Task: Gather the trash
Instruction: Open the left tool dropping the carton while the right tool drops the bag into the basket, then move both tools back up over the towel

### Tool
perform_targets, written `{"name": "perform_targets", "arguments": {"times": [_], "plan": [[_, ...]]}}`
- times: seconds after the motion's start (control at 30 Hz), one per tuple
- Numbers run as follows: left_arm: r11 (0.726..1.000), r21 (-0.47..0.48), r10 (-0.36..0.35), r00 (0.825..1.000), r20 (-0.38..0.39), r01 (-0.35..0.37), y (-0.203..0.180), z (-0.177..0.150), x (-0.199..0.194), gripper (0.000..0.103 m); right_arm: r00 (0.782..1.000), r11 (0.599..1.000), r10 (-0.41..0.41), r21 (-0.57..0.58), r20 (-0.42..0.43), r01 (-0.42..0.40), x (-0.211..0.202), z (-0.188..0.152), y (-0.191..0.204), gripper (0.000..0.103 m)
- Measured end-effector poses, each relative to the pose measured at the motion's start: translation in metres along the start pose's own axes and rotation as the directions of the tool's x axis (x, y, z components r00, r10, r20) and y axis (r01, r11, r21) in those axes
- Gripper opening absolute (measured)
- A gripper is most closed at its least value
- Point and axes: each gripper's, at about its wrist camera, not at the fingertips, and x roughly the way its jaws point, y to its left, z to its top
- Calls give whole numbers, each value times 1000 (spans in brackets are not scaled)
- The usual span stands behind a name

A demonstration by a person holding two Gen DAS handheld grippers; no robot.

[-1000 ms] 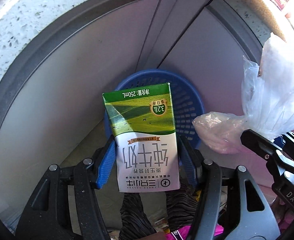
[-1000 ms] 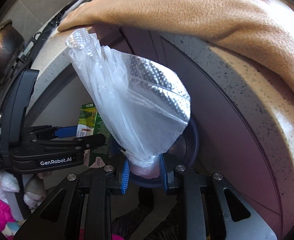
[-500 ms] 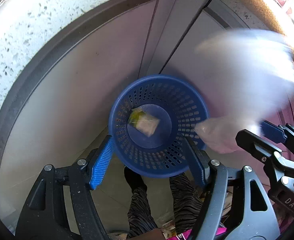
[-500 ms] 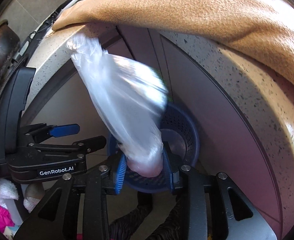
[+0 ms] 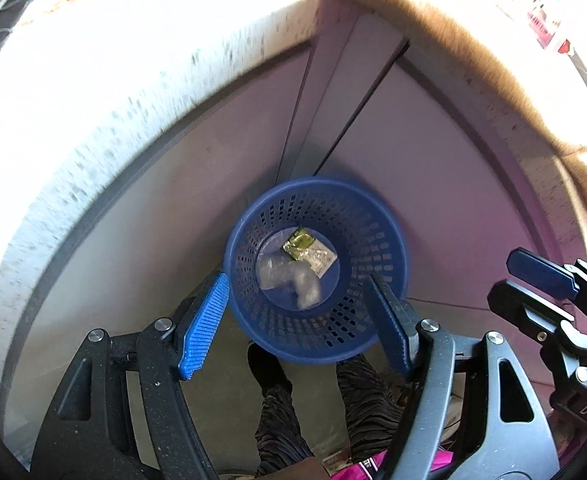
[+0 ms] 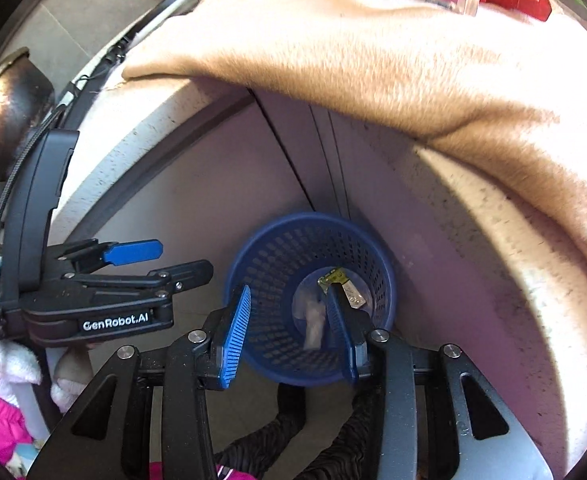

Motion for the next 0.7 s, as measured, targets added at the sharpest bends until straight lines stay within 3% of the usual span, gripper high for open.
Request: {"name": "perform_targets", "arguments": {"times": [0.13,0.27,0.43,0.7], "plan": [[1000,-8,-9,999,32,9,1,11,-20,72,1000,1000,20,-5,24,-20,-22,-2,-6,38],[1000,-1,-8,997,77,8,-1,27,-44,72,997,999,47,-7,57,-47,-49,0,-14,47],[1000,3,-20,991,129,20,-9,49,-71,72,993,998,62,-11,105,-62,-81,10,-24,49],[998,9,-55,979,194,54,-32,90,-108,75,977,995,64,56,205,-77,-129,29,-60,58]]}}
